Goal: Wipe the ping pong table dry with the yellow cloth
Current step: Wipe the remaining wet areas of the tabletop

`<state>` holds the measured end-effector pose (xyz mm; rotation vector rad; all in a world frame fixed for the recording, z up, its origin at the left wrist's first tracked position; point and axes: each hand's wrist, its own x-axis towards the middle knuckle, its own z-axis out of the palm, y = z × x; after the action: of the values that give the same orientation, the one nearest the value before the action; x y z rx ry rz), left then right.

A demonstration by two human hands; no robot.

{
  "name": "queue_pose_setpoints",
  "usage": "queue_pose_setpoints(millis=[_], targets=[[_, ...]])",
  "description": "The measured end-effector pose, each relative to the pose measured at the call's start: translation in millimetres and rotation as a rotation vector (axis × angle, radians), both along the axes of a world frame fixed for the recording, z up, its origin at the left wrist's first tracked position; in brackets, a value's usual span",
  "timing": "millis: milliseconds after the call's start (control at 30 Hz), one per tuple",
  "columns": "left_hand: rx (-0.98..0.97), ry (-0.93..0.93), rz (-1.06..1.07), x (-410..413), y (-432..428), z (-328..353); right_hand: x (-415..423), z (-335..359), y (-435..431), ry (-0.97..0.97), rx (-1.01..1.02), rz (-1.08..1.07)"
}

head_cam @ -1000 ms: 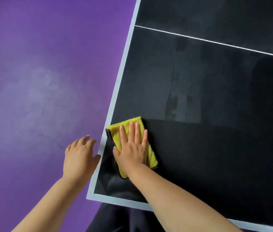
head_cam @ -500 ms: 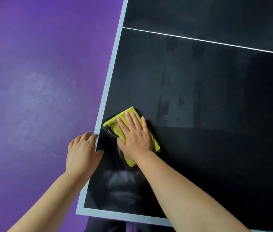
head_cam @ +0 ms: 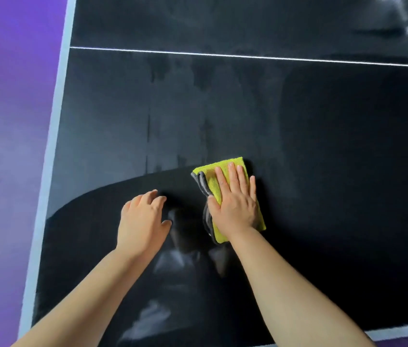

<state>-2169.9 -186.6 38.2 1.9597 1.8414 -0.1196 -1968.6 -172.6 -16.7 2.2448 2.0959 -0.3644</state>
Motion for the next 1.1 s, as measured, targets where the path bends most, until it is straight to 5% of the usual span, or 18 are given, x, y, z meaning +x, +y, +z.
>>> queue_pose_setpoints(millis=[333, 567, 1100], targets=[[0.020, -0.047, -0.104, 85.1, 33.0, -18.3, 138.9, 1.5, 25.9, -0.086, -0.028, -0.260], [0.030, -0.029, -0.016, 33.4, 30.8, -14.8, 112.9, 7.0, 71.0, -0.163, -0.098, -0.545], [-0.001, 0.010, 0.439, -175.5, -36.6, -10.1, -209.4, -0.6, 57.1, -0.083, -0.060, 0.225]])
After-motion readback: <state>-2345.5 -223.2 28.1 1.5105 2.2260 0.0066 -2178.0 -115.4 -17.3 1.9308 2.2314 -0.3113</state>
